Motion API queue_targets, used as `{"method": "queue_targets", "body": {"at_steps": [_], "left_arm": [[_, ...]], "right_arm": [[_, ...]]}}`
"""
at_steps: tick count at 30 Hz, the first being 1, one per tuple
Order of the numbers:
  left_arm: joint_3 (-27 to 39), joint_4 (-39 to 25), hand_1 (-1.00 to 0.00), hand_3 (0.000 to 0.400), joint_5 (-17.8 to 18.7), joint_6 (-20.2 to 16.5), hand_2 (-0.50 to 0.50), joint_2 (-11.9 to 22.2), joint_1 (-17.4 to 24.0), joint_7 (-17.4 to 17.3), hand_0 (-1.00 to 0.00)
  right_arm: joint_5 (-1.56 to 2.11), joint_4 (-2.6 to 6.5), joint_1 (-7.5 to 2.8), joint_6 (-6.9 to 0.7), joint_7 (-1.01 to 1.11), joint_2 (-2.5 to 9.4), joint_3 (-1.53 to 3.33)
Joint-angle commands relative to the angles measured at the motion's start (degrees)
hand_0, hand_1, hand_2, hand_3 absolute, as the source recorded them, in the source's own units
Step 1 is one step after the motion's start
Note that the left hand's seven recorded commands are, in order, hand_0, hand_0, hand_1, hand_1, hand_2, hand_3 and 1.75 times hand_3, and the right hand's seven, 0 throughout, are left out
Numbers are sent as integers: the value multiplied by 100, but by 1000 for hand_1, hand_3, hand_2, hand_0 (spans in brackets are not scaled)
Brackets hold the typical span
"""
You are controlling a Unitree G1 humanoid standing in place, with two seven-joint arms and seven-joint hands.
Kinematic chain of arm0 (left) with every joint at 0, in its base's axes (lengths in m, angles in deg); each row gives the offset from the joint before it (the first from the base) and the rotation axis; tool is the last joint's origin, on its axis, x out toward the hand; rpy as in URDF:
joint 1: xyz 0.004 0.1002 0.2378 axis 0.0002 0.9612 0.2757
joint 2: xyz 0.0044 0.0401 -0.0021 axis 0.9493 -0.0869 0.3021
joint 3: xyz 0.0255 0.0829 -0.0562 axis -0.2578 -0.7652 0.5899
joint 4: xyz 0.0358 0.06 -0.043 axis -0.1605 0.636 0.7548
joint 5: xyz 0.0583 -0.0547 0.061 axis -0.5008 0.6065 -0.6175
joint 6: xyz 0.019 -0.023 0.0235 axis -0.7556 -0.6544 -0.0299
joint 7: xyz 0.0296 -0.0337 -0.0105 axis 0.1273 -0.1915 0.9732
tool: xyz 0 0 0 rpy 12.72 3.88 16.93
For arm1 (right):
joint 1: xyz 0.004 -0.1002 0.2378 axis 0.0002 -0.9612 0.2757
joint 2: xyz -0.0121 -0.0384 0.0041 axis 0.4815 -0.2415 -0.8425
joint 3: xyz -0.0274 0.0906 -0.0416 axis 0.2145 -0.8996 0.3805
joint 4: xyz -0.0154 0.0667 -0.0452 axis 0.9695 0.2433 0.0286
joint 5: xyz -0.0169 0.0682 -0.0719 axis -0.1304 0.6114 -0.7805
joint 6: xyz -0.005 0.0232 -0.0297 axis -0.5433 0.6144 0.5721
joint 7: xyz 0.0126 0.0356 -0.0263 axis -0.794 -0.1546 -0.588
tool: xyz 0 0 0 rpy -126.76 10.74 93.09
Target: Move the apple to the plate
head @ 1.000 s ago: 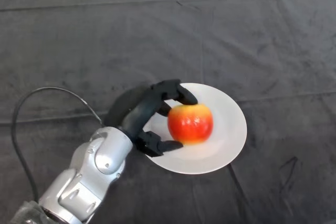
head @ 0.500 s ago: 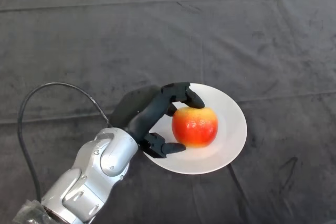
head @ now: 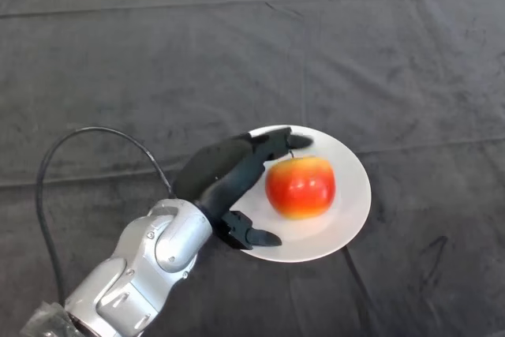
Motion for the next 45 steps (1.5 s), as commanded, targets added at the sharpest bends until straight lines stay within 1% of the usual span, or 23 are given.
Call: {"method": "queue_targets", "body": {"at_steps": [1,4,7,17,24,31,38,41,45], "left_arm": [[106,-164,0,0,-64,-44,0,266,-173,-139,0],[301,-283,0,0,46,-21,0,332,-188,-162,0],[570,-384,0,0,202,76,0,417,-169,-130,0],[1482,-346,0,0,713,544,0,570,-50,220,0],[2312,-268,0,0,1213,752,0,738,14,358,0],[3099,-229,0,0,1694,774,0,776,69,533,0],[3747,-290,0,0,2067,672,0,770,85,709,0],[4020,-325,0,0,2220,658,0,811,105,744,0],[4486,-330,0,0,2486,701,0,947,157,729,0]], "right_arm": [[0,73,-180,-68,34,-29,9],[0,72,-181,-68,34,-29,9],[-1,70,-182,-68,35,-29,8],[-1,55,-191,-69,39,-28,7],[-1,42,-199,-71,42,-28,6],[-2,29,-206,-73,46,-28,5],[-2,19,-211,-76,49,-28,4],[-3,16,-213,-77,50,-28,3],[-3,13,-213,-79,51,-28,2]]}}
